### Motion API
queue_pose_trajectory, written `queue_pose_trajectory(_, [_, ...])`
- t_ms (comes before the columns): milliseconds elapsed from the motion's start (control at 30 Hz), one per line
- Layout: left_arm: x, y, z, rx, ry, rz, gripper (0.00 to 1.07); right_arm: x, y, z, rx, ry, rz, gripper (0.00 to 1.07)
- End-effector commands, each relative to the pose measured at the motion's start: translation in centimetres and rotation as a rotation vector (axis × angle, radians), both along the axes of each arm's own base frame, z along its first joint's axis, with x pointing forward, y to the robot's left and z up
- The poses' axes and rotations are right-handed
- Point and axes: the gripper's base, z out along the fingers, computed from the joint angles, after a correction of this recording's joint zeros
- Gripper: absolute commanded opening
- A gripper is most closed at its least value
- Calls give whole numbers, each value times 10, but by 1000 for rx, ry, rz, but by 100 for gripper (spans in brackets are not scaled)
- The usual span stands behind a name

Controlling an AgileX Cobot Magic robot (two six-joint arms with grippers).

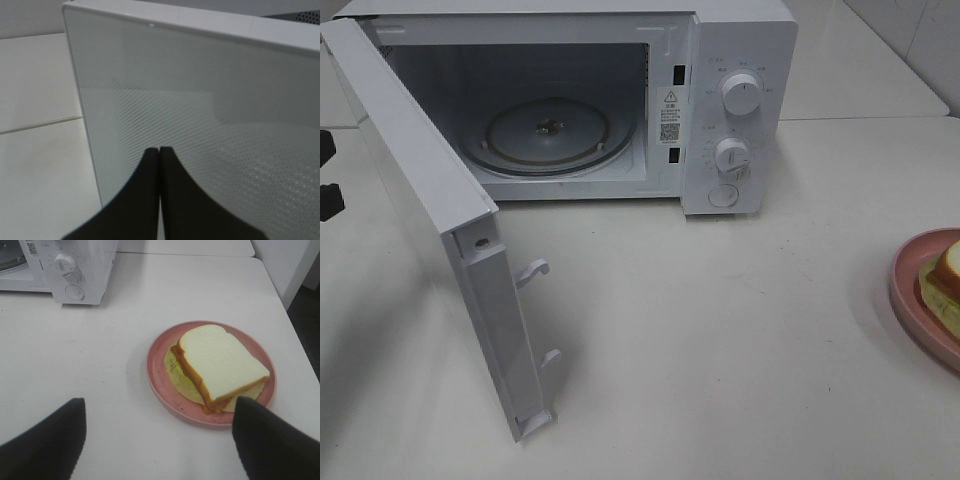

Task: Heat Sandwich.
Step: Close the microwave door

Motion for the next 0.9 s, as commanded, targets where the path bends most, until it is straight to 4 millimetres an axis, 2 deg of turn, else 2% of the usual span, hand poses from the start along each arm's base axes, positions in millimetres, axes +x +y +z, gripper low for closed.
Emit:
queue_pose_trajectory(33, [4,-12,4,-2,-28,-55,0,-3,0,1,5,-42,-7,76])
queue_pose_trajectory(267, [6,-30,0,-21,-11,-97,0,-3,0,1,5,-42,-7,76])
queue_pose_trajectory(400, [10,-47,-2,-37,-5,-141,0,-3,0,1,5,-42,-7,76])
queue_pose_trajectory(900, [25,-90,0,-66,-26,-153,0,-3,0,1,5,-42,-7,76])
